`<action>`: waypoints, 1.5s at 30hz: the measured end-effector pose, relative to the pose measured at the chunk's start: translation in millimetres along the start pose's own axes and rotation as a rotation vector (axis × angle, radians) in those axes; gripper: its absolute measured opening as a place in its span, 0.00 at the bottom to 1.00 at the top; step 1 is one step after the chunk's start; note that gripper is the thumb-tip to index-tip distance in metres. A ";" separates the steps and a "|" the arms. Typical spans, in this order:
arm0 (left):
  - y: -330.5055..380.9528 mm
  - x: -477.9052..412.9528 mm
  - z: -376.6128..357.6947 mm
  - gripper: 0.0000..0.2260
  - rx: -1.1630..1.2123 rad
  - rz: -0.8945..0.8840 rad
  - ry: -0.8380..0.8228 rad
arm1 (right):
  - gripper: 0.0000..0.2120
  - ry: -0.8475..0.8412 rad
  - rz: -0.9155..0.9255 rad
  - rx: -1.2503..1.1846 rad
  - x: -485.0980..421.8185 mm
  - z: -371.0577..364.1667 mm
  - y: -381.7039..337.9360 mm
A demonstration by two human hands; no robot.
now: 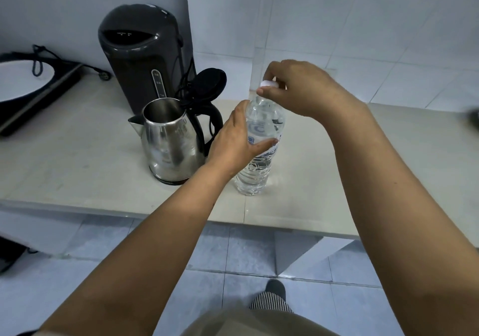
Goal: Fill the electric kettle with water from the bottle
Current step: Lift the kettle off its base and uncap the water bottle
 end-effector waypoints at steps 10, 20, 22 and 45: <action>0.5 0.9 2.1 0.45 0.004 -0.024 -0.014 | 0.14 0.053 -0.074 -0.014 0.4 3.2 -7.1; -1.2 0.6 0.5 0.46 -0.034 0.002 -0.020 | 0.20 0.025 0.008 0.001 3.5 10.0 -6.1; -1.1 0.8 -0.3 0.47 -0.045 0.007 -0.009 | 0.25 0.091 -0.036 0.025 -0.5 9.3 -3.2; -9.5 27.6 -18.7 0.47 -0.257 0.077 0.046 | 0.17 0.048 -0.050 0.035 -11.4 5.5 1.1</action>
Point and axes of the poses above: each hand's wrist, its own x-axis away from the middle knuckle, its own z-axis out of the back of the hand, y = z × x, the point moved 7 cm from there along -x, towards the middle knuckle, and after that the axes turned 1 degree about -y, right-handed, at the moved point
